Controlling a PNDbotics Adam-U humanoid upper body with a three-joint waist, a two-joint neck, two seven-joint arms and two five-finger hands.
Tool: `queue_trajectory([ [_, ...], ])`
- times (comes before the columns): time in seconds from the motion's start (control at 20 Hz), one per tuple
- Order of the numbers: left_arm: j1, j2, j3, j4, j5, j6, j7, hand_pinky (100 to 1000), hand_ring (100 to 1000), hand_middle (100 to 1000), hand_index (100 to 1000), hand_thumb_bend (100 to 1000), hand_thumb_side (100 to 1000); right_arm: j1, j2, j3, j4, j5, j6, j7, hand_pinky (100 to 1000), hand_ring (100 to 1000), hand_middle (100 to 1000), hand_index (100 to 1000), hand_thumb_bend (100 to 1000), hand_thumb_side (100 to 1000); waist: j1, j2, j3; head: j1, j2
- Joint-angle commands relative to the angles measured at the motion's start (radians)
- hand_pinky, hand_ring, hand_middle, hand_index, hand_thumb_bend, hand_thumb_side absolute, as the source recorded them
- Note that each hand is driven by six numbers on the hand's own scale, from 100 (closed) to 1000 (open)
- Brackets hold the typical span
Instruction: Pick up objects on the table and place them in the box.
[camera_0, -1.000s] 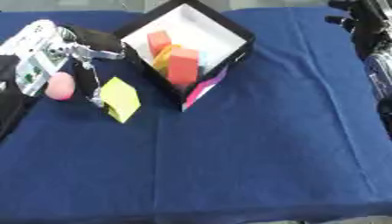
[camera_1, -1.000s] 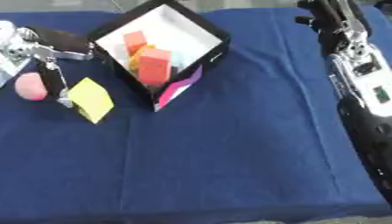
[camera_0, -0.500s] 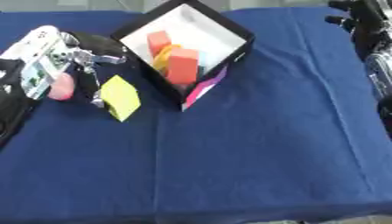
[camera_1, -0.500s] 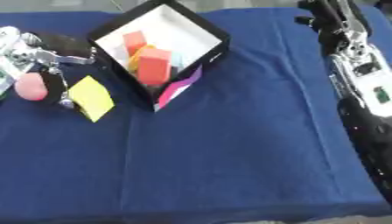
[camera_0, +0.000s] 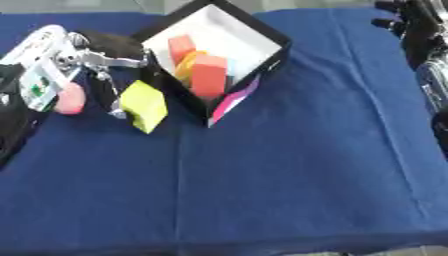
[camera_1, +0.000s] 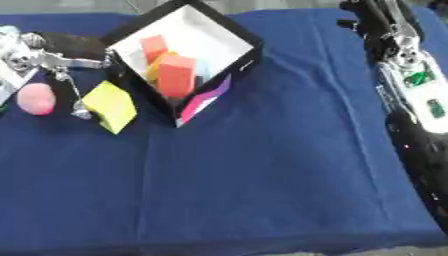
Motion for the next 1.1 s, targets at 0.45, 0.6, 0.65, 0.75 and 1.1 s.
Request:
queue_trajectory([
  [0.45,-0.108,0.036,0.098,-0.114,0.013,0.068,-0.039,683,531,460,570,702,100,-0.031,-0.020,-0.003,-0.014,-0.006,-0.004,0.006,826,904,814,861,140,606,0.006,-0.022,-0.004,-0.001,-0.002],
  [0.6,-0.133,-0.024,0.120,-0.047,-0.047,0.067,-0.009,682,528,458,567,693,100,-0.039,-0.013,-0.002,-0.014,-0.009,-0.004,0.006,826,904,815,861,140,602,0.004,-0.022,-0.012,0.006,-0.002],
  [0.65,-0.140,-0.047,0.130,-0.018,-0.067,0.065,0.005,681,527,457,565,684,100,-0.043,-0.010,-0.002,-0.015,-0.010,-0.004,0.006,826,904,814,861,141,601,0.002,-0.022,-0.016,0.008,-0.002],
  [0.75,-0.150,-0.092,0.152,0.039,-0.110,0.059,0.036,681,526,456,564,682,100,-0.052,-0.003,0.000,-0.017,-0.013,-0.004,0.007,826,904,815,861,140,598,-0.001,-0.021,-0.025,0.014,-0.002],
  [1.1,-0.173,-0.193,0.221,0.207,-0.339,0.028,0.173,689,543,467,580,704,100,-0.075,0.018,0.009,-0.018,-0.016,-0.001,0.016,826,904,815,861,141,598,-0.006,-0.017,-0.053,0.035,-0.002],
])
